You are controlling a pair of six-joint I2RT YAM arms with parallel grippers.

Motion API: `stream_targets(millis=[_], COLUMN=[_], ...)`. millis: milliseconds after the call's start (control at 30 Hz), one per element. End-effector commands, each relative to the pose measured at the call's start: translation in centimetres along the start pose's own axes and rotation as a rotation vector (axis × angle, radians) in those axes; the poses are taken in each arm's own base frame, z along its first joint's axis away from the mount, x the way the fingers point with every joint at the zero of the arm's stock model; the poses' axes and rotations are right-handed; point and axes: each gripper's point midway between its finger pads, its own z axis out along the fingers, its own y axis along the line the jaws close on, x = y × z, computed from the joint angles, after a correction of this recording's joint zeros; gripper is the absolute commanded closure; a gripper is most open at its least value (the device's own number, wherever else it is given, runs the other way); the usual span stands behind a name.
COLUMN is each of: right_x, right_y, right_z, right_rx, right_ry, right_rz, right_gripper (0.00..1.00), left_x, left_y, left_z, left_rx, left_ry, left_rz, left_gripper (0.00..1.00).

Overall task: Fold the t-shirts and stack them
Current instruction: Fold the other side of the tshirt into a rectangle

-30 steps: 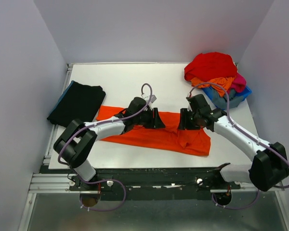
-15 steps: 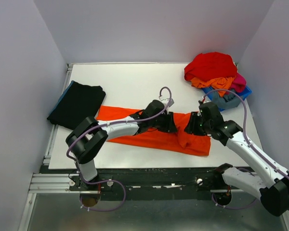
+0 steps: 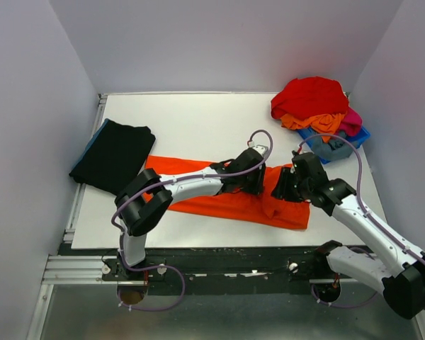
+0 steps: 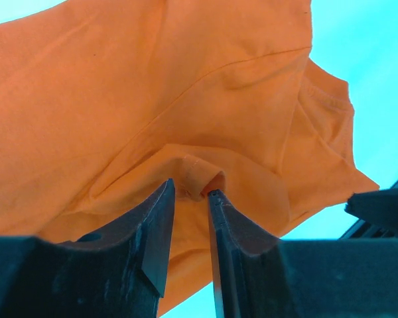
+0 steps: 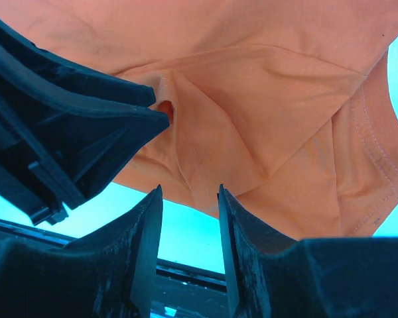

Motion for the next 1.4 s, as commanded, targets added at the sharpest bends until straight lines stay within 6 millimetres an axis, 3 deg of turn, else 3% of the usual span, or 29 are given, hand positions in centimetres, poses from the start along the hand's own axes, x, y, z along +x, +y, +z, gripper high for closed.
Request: stream_targets(millis=[0, 100, 200, 233, 267, 400, 733, 933, 1367], right_x=[0.2, 0.4, 1.1, 1.4, 2.2, 4.8, 7.4, 7.4, 7.4], right_y=[-0.6, -0.7, -0.5, -0.6, -0.1, -0.6, 0.1, 0.2, 0.4], right_z=[-0.2, -0.2, 0.0, 0.1, 0.3, 1.5, 2.3, 3.2, 3.4], right_rx=[0.027, 0.03, 0.014, 0.012, -0.023, -0.019, -0.091, -0.098, -0.104], right_ry=[-0.009, -0.006, 0.019, 0.03, 0.066, 0.161, 0.2, 0.163, 0.157], right_rz=[0.014, 0.016, 0.024, 0.027, 0.017, 0.043, 0.196, 0.295, 0.356], right_gripper=[0.53, 0.53, 0.53, 0.48, 0.43, 0.42, 0.46, 0.47, 0.62], left_x=[0.7, 0.8, 1.0, 0.9, 0.8, 0.8, 2.1, 2.6, 3.0], left_y=[1.6, 1.4, 1.6, 1.6, 1.8, 2.3, 3.3, 3.7, 4.1], left_z=[0.7, 1.1, 1.1, 0.8, 0.6, -0.8, -2.5, -3.1, -4.1], left_rx=[-0.09, -0.076, -0.089, -0.095, -0.102, -0.126, -0.152, -0.164, -0.173], left_ry=[0.031, 0.037, 0.042, 0.041, 0.04, 0.037, 0.067, 0.09, 0.11], left_rz=[0.026, 0.017, 0.019, 0.024, 0.03, 0.05, 0.065, 0.087, 0.139], left_gripper=[0.62, 0.7, 0.92, 0.99, 1.0, 1.0, 1.0, 1.0, 1.0])
